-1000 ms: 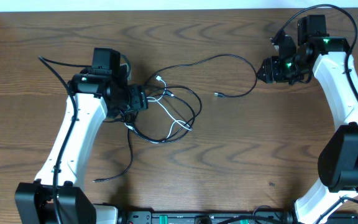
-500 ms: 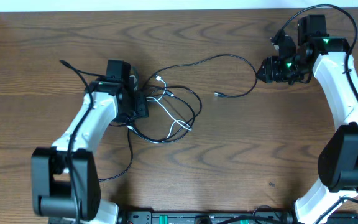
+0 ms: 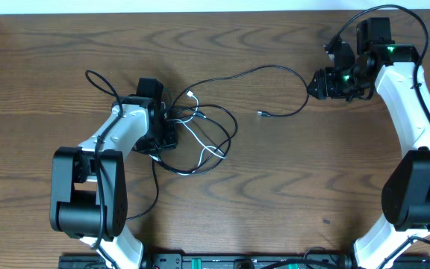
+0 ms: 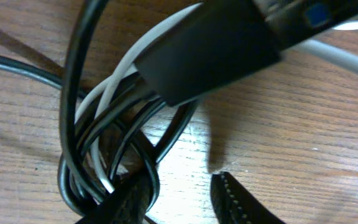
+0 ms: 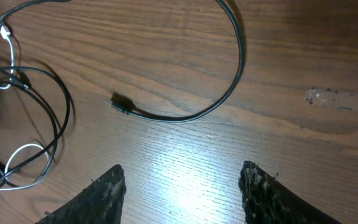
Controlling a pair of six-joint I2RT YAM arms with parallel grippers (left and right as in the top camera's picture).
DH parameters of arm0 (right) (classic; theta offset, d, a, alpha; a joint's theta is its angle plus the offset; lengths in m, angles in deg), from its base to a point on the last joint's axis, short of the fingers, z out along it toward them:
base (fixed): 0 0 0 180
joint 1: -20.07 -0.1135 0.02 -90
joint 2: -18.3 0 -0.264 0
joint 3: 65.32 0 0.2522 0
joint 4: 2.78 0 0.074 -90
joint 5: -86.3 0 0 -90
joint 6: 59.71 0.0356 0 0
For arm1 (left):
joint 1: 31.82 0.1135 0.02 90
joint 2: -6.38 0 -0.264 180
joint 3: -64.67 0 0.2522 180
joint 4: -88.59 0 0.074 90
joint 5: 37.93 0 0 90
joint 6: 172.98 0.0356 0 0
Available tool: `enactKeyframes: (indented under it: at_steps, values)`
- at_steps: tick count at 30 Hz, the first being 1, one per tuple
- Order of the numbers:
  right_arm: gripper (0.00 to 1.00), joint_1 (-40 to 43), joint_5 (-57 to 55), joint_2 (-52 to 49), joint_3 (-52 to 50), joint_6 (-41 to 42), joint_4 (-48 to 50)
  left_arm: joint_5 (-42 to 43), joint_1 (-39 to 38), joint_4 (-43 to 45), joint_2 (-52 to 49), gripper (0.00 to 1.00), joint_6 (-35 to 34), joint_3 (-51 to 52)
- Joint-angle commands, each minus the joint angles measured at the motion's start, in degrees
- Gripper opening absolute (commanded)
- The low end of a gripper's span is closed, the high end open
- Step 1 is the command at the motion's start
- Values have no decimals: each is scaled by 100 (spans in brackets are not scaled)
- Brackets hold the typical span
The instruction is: Untangle cables
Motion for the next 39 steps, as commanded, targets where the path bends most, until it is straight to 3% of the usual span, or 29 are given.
enactKeyframes:
  at_steps: [1, 7, 15, 18, 20, 28, 34, 39]
  values:
    - [57, -26, 74, 181, 15, -35, 2, -461, 9, -306, -280, 34, -389, 42]
    - [58, -26, 74, 181, 15, -35, 50, -1405, 9, -866, -280, 34, -1180, 42]
    - [58, -26, 74, 181, 15, -35, 39, -1381, 9, -763, -280, 35, -1189, 48]
    - [58, -26, 74, 181, 15, -35, 42, -975, 9, -402, -282, 34, -1143, 96]
    - [58, -26, 74, 181, 15, -35, 37, 52, 9, 232, -282, 34, -428, 144]
    - [58, -26, 76, 181, 15, -35, 44, 1231, 9, 649, -280, 35, 1390, 131]
    - [58, -26, 76, 181, 15, -33, 17, 1792, 9, 820, -275, 35, 1707, -380]
    - [58, -59, 76, 181, 15, -33, 17, 1355, 9, 81, -243, 35, 1687, -966]
